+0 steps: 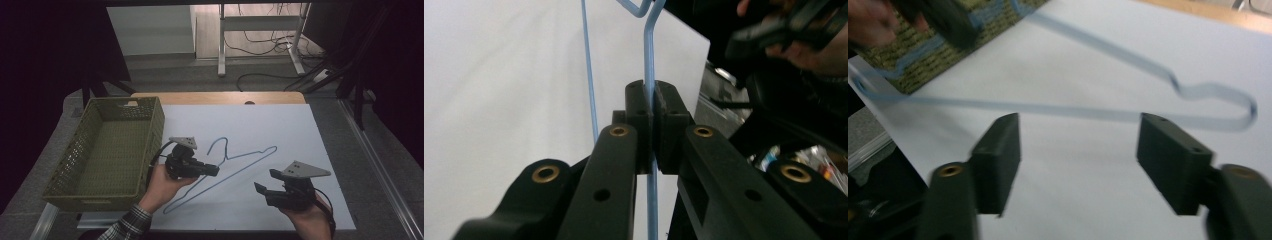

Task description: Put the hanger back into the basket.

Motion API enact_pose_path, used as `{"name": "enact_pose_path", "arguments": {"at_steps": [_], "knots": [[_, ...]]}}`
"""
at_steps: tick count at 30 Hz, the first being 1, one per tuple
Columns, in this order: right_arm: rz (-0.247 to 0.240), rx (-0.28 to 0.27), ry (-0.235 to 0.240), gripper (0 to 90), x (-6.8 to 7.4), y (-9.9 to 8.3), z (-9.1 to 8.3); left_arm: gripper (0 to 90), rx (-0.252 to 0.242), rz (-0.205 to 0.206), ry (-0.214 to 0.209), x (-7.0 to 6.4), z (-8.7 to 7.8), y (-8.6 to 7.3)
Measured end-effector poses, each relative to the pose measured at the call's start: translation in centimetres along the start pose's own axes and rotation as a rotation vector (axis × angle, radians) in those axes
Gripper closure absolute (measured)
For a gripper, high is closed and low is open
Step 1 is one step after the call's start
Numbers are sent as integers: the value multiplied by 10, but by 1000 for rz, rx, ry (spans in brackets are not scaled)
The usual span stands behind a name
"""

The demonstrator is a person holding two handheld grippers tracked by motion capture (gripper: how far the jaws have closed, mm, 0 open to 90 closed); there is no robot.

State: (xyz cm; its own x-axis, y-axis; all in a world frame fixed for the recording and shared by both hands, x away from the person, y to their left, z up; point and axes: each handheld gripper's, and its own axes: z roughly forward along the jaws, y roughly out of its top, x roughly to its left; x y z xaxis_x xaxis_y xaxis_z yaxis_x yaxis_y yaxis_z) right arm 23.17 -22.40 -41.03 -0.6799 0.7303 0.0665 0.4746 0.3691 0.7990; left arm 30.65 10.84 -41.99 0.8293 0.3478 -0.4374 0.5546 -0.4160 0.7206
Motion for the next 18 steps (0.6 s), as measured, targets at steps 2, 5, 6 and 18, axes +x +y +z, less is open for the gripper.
{"name": "enact_pose_path", "arguments": {"at_steps": [2, 5, 6, 18], "knots": [[14, -4, -8, 198, -5, -5, -4, 873, -13, -7, 16, 0, -10, 4], [26, -2, -13, 123, -11, -10, -8, 873, -28, -20, 43, 1, -27, 9], [30, -2, -14, 108, -12, -11, -9, 873, -38, -22, 47, 2, -32, 11], [60, 43, -39, 34, -27, -31, -11, 873, -136, -88, 133, 28, -108, 10]]}}
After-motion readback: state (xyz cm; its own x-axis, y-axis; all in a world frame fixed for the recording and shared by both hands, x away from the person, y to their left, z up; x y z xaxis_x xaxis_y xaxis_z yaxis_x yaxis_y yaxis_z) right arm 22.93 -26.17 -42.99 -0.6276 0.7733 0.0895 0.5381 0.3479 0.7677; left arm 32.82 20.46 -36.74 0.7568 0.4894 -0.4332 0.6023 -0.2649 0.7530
